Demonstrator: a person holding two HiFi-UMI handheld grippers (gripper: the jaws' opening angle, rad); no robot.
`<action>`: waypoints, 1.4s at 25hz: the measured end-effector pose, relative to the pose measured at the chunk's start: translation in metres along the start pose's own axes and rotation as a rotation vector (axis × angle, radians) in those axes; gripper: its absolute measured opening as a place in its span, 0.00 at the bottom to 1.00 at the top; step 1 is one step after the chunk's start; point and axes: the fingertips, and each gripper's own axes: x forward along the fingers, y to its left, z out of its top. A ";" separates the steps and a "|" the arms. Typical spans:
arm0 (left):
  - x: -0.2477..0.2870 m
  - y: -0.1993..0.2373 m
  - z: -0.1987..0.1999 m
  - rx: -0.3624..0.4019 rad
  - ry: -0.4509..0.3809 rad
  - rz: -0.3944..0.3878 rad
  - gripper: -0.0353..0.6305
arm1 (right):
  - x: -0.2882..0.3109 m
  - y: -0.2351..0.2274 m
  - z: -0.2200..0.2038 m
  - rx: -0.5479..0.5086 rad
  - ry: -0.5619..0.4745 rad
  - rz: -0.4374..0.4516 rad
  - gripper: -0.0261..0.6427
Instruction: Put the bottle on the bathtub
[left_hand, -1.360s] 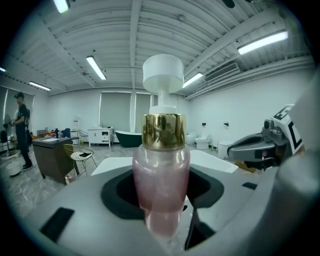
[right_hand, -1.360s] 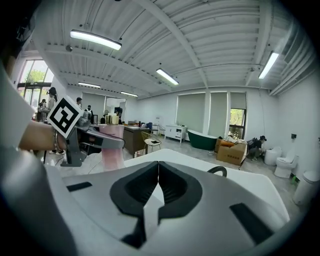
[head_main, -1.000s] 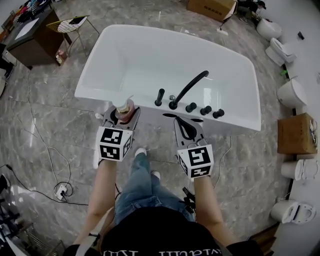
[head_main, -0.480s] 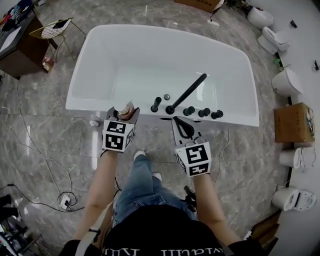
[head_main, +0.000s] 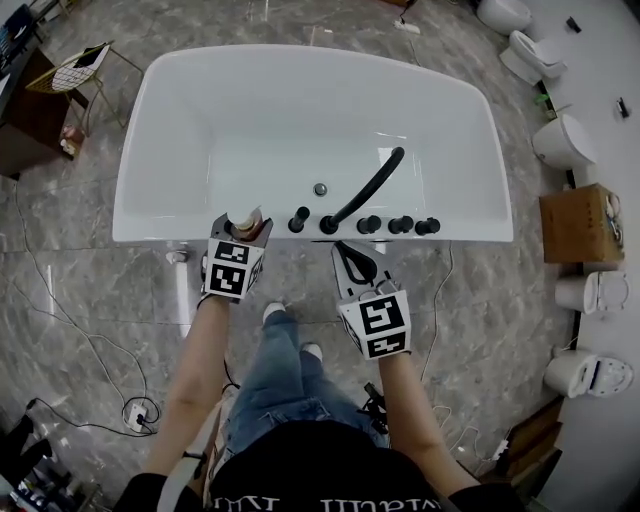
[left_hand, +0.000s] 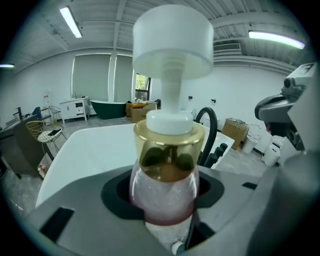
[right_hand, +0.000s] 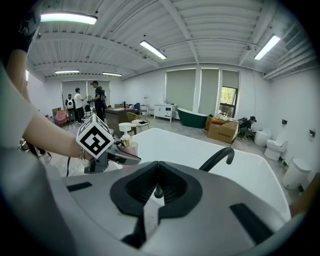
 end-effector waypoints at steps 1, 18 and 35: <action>0.005 0.002 -0.002 0.003 0.006 -0.004 0.39 | 0.004 0.000 -0.001 0.003 0.004 0.002 0.06; 0.076 -0.016 -0.017 0.124 0.029 -0.126 0.39 | 0.034 -0.017 -0.028 0.045 0.081 -0.014 0.06; 0.086 -0.031 -0.035 0.258 -0.024 -0.179 0.39 | 0.040 -0.013 -0.033 0.041 0.097 0.002 0.06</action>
